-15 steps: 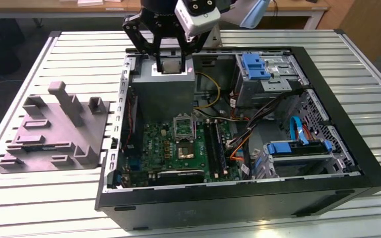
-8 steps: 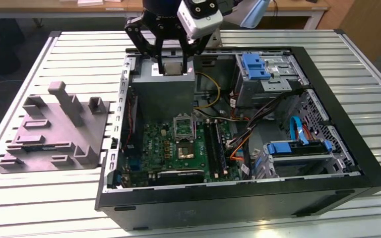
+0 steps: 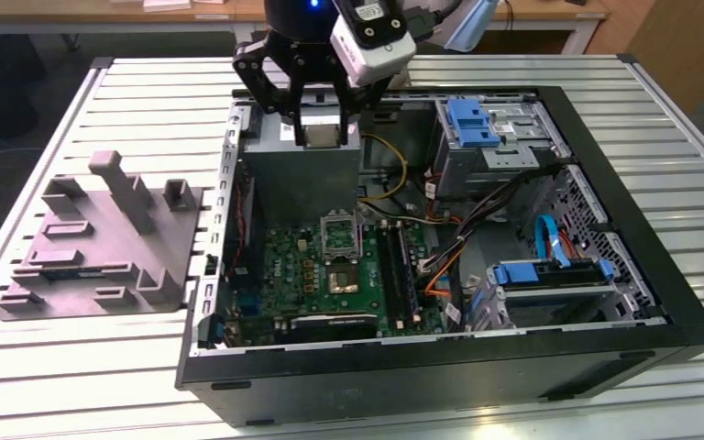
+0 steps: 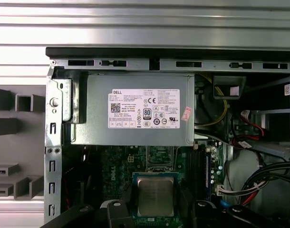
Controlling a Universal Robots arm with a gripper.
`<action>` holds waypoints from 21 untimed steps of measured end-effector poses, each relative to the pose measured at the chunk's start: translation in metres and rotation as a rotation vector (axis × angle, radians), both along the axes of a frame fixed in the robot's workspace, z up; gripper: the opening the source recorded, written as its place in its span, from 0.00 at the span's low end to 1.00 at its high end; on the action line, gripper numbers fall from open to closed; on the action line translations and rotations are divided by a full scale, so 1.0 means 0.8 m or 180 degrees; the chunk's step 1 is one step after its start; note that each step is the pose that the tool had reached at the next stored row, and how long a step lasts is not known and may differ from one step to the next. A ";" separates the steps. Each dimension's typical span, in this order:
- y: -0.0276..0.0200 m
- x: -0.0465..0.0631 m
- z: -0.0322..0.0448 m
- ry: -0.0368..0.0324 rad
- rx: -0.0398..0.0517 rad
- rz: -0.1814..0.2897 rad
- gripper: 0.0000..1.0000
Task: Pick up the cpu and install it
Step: 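Place the cpu into insertion slot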
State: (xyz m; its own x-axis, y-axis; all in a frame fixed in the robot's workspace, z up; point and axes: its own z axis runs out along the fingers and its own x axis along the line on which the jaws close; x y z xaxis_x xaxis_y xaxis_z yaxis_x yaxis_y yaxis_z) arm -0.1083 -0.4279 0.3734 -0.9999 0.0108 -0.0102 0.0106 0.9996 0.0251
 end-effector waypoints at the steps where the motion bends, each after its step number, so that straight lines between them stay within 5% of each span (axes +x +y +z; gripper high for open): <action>1: -0.0001 0.000 -0.0001 0.0000 0.0000 0.0000 0.47; 15: -0.0002 0.000 -0.0029 0.0001 0.0000 0.0000 0.47; 21: -0.0154 0.000 -0.0048 0.0004 0.0000 -0.0001 0.47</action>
